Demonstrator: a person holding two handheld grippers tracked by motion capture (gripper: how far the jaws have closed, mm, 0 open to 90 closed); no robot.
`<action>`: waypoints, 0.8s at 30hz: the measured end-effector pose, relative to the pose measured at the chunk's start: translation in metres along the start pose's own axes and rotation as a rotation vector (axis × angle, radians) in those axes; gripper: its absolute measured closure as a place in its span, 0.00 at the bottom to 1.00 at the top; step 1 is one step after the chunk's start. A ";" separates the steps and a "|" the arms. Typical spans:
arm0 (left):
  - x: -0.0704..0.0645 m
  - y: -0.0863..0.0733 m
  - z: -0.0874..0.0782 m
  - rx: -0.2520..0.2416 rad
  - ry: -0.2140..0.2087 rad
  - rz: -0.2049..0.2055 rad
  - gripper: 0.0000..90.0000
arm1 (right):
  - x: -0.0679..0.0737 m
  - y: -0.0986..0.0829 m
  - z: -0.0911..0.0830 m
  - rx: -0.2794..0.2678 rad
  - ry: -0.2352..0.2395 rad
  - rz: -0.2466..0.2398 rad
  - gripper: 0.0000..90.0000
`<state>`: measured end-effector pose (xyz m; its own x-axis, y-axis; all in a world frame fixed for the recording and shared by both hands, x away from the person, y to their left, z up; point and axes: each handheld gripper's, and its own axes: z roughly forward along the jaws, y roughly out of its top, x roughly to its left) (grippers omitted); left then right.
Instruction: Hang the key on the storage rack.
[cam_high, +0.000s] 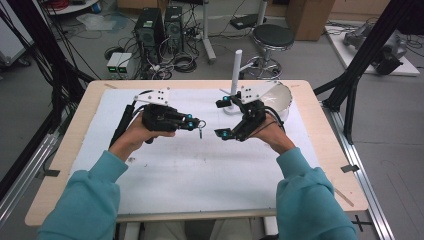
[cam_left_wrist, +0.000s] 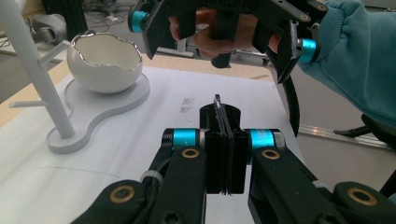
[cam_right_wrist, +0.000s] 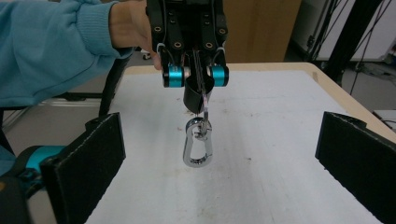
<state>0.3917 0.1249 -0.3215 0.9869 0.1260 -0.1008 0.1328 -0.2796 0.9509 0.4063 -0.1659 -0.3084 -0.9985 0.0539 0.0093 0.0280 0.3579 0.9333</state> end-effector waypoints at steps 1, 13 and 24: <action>0.000 0.000 0.000 0.003 0.002 0.001 0.99 | -0.001 0.000 0.003 -0.002 0.006 -0.005 0.02; 0.001 0.000 -0.001 -0.019 -0.018 -0.011 0.99 | -0.004 0.000 0.014 -0.013 0.074 -0.024 0.19; 0.001 0.000 -0.003 -0.027 -0.029 -0.008 0.99 | -0.005 -0.001 0.019 -0.018 0.097 0.021 0.52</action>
<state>0.3924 0.1275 -0.3207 0.9880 0.1007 -0.1169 0.1390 -0.2524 0.9576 0.4124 -0.1486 -0.3160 -0.9976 -0.0294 0.0629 0.0491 0.3407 0.9389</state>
